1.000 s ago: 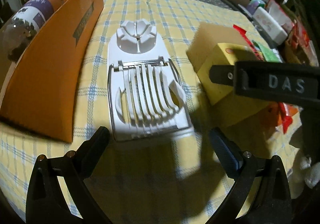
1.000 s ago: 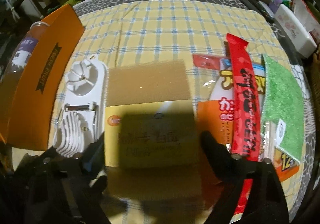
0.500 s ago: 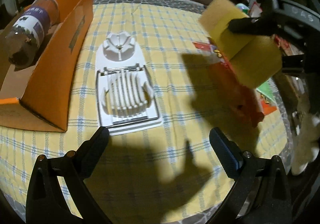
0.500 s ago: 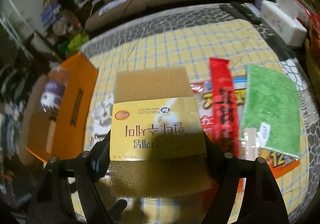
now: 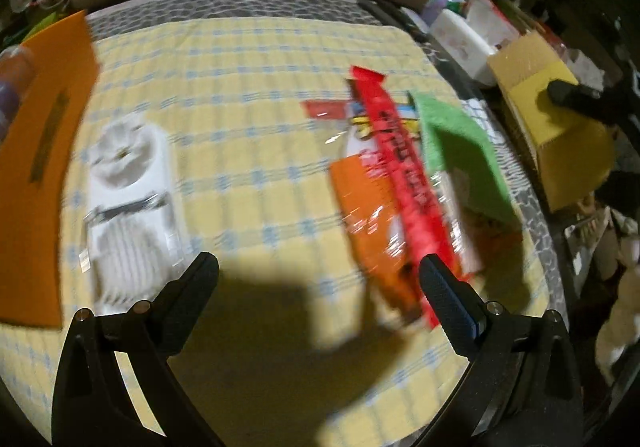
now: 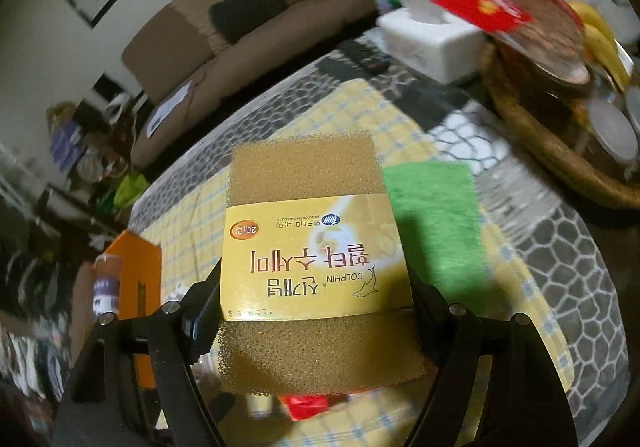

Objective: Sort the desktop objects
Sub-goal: 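Hold the sponge in the right gripper while the left gripper reaches the red snack stick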

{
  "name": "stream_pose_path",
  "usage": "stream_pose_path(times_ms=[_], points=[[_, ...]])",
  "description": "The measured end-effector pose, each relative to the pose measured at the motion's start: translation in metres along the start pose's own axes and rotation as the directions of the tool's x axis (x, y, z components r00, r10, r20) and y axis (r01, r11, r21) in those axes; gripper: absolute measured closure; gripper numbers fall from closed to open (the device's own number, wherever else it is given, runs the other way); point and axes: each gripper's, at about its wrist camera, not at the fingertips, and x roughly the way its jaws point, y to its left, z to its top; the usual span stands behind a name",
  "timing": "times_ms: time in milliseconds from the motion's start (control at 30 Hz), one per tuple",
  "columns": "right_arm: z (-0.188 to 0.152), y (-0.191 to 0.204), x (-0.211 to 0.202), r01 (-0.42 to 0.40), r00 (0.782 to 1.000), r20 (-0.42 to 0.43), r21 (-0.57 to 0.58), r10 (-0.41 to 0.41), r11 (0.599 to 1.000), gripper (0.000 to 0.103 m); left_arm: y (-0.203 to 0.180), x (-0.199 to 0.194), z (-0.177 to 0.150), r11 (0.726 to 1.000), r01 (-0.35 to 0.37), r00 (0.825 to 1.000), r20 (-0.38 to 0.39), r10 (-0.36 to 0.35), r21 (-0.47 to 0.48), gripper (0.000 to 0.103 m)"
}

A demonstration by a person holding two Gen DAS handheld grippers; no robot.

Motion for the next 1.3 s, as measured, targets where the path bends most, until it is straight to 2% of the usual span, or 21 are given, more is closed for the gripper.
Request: stream_pose_path(times_ms=[67, 300, 367, 633, 700, 733, 767, 800, 833, 867, 900, 967, 1067, 1233, 1300], points=[[0.001, -0.008, -0.002, 0.005, 1.000, 0.002, 0.014, -0.005, 1.000, 0.024, -0.014, 0.012, 0.009, 1.000, -0.004, 1.000, -0.018, 0.005, 0.027, 0.004], [0.006, -0.018, -0.002, 0.008, 1.000, -0.009, 0.026, -0.008, 1.000, 0.024, -0.060, 0.044, 0.025, 0.986, -0.080, 0.995, -0.050, 0.089, 0.147, 0.006], [0.006, -0.018, -0.001, 0.014, 1.000, -0.014, 0.020, -0.014, 1.000, 0.024, -0.068, 0.053, 0.025, 0.978, -0.110, 0.990, -0.063, 0.123, 0.177, 0.013], [0.004, -0.016, 0.007, 0.021, 0.999, -0.037, 0.008, -0.020, 1.000, 0.023, -0.067, 0.068, 0.019, 0.977, -0.127, 0.985, -0.097, 0.145, 0.170, 0.015], [0.003, -0.015, 0.008, 0.021, 0.999, -0.040, 0.002, -0.021, 1.000, 0.023, -0.067, 0.067, 0.020, 0.978, -0.112, 0.987, -0.098, 0.131, 0.177, 0.025], [0.003, -0.014, 0.008, 0.023, 0.999, -0.041, -0.002, -0.023, 1.000, 0.023, -0.066, 0.066, 0.019, 0.979, -0.101, 0.988, -0.101, 0.120, 0.178, 0.035], [0.002, -0.013, 0.008, 0.025, 0.999, -0.042, -0.004, -0.025, 1.000, 0.023, -0.066, 0.064, 0.019, 0.979, -0.104, 0.987, -0.100, 0.123, 0.178, 0.040], [0.002, -0.013, 0.009, 0.026, 0.999, -0.043, -0.005, -0.026, 1.000, 0.023, -0.066, 0.063, 0.020, 0.980, -0.092, 0.989, -0.097, 0.111, 0.177, 0.048], [0.002, -0.012, 0.009, 0.027, 0.999, -0.044, -0.006, -0.028, 1.000, 0.023, -0.065, 0.060, 0.020, 0.981, -0.075, 0.991, -0.097, 0.093, 0.177, 0.063], [0.001, -0.012, 0.009, 0.028, 0.999, -0.045, -0.007, -0.029, 1.000, 0.023, -0.065, 0.057, 0.020, 0.981, -0.082, 0.991, -0.090, 0.099, 0.178, 0.069], [0.002, -0.012, 0.010, 0.029, 0.998, -0.047, -0.008, -0.029, 1.000, 0.023, -0.065, 0.055, 0.022, 0.980, -0.082, 0.991, -0.086, 0.099, 0.180, 0.069], [0.001, -0.011, 0.011, 0.032, 0.998, -0.049, -0.014, -0.033, 0.999, 0.023, -0.062, 0.049, 0.023, 0.982, -0.061, 0.994, -0.083, 0.077, 0.176, 0.079], [0.000, -0.009, 0.013, 0.036, 0.998, -0.054, -0.022, -0.037, 0.999, 0.023, -0.051, 0.038, 0.027, 0.987, -0.041, 0.996, -0.067, 0.051, 0.153, 0.086], [-0.002, -0.001, 0.018, 0.042, 0.997, -0.066, -0.047, -0.045, 0.998, 0.023, -0.035, 0.026, 0.027, 0.991, -0.010, 0.998, -0.063, 0.019, 0.130, 0.091], [-0.003, 0.003, 0.020, 0.043, 0.997, -0.069, -0.054, -0.047, 0.998, 0.023, -0.028, 0.021, 0.025, 0.992, -0.013, 0.998, -0.059, 0.020, 0.129, 0.097]])
